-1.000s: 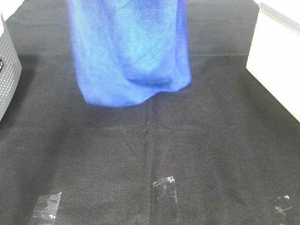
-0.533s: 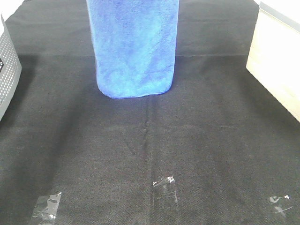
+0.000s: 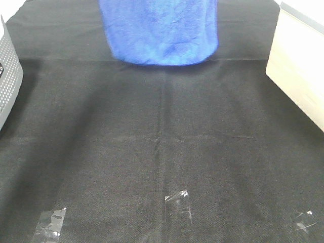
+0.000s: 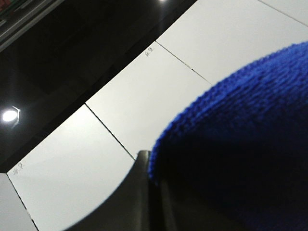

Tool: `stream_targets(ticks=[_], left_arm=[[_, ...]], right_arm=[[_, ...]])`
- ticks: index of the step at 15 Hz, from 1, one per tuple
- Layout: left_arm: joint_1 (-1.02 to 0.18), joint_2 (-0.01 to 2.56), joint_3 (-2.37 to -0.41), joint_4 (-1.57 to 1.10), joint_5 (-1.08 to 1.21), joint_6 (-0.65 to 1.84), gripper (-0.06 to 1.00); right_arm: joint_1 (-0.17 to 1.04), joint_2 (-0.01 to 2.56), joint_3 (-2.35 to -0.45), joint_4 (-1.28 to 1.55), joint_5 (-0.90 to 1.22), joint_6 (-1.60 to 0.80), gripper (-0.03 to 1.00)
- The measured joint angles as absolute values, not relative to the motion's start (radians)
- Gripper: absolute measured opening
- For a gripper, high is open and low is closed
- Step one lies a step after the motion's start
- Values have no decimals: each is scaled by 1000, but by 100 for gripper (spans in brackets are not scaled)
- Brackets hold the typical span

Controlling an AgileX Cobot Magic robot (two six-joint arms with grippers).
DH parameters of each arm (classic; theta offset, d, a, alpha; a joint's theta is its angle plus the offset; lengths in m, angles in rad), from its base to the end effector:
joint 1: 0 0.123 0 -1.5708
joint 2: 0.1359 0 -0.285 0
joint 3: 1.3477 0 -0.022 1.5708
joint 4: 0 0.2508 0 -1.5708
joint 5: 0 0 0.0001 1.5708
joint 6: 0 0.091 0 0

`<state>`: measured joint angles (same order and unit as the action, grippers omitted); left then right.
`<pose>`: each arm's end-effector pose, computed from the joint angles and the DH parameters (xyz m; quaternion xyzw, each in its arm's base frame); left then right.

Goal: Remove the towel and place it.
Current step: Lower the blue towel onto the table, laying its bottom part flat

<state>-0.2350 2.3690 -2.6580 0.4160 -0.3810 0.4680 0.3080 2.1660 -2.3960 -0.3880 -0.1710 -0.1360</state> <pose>0.5041 -0.1347 0.4648 0.2707 0.3131 0.2491 0.8756 0.4771 0.1579 0.4758 -0.2342 0.4654 -0.0731 0.8504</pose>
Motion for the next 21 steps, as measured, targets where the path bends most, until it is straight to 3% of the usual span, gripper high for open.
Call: stream_targets(ticks=[15, 19, 21], left_arm=[[-235, 2384, -2660, 419, -221, 459, 0], [-240, 2384, -2660, 398, 77, 305, 0], [-273, 2365, -2660, 322, 400, 274, 0]], right_arm=[[308, 2166, -2350, -386, 0, -115, 0], [308, 2162, -2350, -304, 252, -110, 0], [309, 2121, -2350, -213, 502, -110, 0]])
